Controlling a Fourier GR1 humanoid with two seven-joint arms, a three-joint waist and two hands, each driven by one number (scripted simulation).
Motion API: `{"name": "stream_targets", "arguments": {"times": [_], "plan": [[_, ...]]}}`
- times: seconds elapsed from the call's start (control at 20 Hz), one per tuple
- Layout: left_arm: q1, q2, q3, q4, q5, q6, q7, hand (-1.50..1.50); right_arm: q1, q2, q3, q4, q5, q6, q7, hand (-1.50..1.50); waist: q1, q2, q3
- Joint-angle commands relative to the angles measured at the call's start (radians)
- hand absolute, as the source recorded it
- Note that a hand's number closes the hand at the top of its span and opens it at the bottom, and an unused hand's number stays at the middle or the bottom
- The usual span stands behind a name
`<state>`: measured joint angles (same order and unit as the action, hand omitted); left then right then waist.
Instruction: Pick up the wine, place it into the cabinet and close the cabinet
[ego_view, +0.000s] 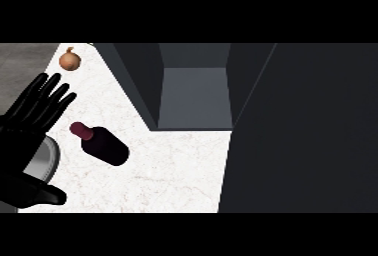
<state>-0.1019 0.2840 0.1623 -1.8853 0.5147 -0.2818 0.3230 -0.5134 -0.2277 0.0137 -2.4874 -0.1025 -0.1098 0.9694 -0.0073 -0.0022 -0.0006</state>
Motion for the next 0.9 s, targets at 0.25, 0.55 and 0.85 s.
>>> {"name": "stream_targets", "arguments": {"times": [0.25, 0.55, 0.85], "plan": [[0.038, -0.063, -0.057, 0.143, -0.154, -0.05, -0.138, -1.5, -0.045, -0.025, -0.044, -0.137, -0.108, -0.024, 0.152, -1.5, -0.004, -0.001, 0.0], [0.082, -0.031, 0.004, 0.263, -0.176, -0.131, -0.264, -1.5, -0.061, -0.021, -0.075, -0.12, -0.111, -0.038, 0.129, -1.5, 0.001, -0.001, 0.0], [0.106, -0.042, 0.005, 0.387, -0.249, -0.185, -0.412, -1.5, -0.059, -0.018, -0.055, -0.107, -0.091, -0.036, 0.118, -1.5, 0.003, 0.0, 0.0]]}}
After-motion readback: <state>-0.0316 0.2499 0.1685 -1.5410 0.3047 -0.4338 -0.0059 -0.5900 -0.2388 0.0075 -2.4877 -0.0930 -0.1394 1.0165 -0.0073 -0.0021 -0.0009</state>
